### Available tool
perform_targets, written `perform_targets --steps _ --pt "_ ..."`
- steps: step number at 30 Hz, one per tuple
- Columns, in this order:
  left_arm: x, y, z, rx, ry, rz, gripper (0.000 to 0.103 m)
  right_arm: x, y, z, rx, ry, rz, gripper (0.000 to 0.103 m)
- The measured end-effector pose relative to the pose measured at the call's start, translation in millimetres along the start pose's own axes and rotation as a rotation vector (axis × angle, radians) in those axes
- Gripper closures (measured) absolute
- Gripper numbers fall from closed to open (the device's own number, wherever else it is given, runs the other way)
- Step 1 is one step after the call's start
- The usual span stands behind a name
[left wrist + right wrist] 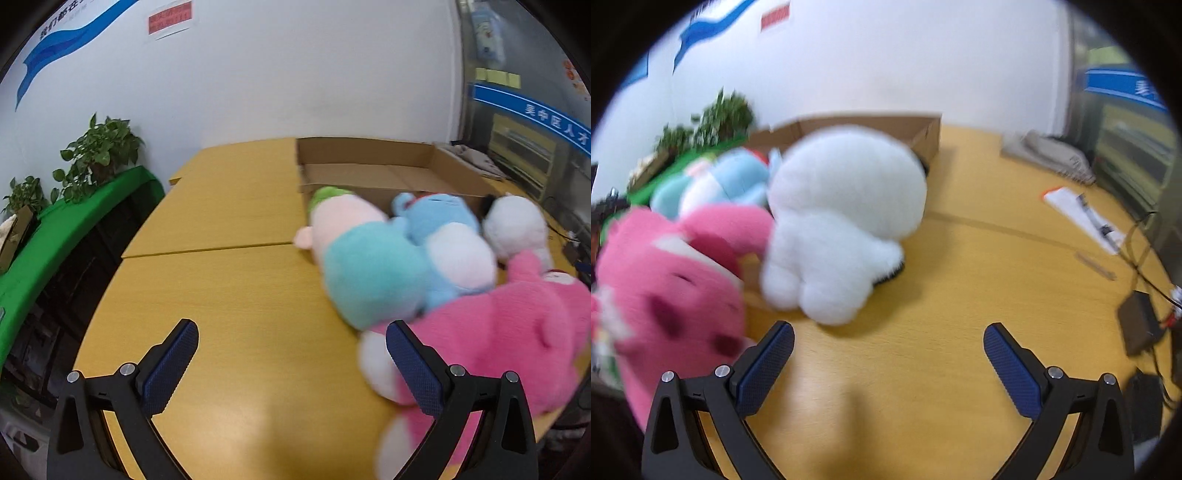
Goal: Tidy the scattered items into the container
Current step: 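Lift both grippers and move them toward the large pink plush bear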
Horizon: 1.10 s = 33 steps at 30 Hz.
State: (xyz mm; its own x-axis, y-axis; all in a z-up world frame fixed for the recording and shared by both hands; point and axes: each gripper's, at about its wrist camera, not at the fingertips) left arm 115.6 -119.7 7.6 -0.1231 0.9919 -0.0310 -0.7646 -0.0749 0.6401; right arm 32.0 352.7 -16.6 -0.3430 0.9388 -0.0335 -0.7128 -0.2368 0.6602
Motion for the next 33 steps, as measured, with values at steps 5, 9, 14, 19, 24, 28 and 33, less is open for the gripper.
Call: perform_targets --steps 5,9,14,19,24,28,33 --pt "60.5 -11.3 16.0 0.006 -0.084 -0.043 0.0 -11.1 -1.2 41.0 0.119 0.028 -0.067 0.001" --pt "102.8 -14.3 11.2 0.001 -0.08 -0.08 0.0 -22.0 -3.0 46.7 0.138 0.071 -0.163 0.0" --pt "116.5 -11.6 3.5 -0.024 -0.069 -0.071 0.0 -46.3 -15.9 43.0 0.119 0.106 -0.204 0.0" --pt "105.3 -11.1 4.7 -0.023 -0.103 -0.059 0.0 -62.7 -21.6 35.9 0.082 0.09 -0.24 0.0" --pt "101.5 -11.7 18.3 0.007 -0.16 -0.082 0.0 -76.3 -20.1 31.9 0.062 0.094 -0.234 0.0" --pt "101.0 -14.0 32.9 0.036 -0.232 -0.074 0.0 -86.8 -11.1 36.2 0.065 0.058 -0.198 0.0" --pt "111.0 -21.4 37.6 0.027 -0.324 -0.081 0.0 -95.6 -9.0 41.7 0.055 0.019 -0.195 0.001"
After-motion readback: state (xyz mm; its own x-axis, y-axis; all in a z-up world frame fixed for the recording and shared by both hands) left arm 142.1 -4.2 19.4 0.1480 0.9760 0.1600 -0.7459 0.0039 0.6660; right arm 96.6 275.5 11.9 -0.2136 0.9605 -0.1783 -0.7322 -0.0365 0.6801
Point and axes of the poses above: each gripper's, at about its wrist camera, not at the fingertips, and z roughly against the way its jaws point, x to its right, y to its top, and after that the axes turned 9 degrees about -x, right-handed
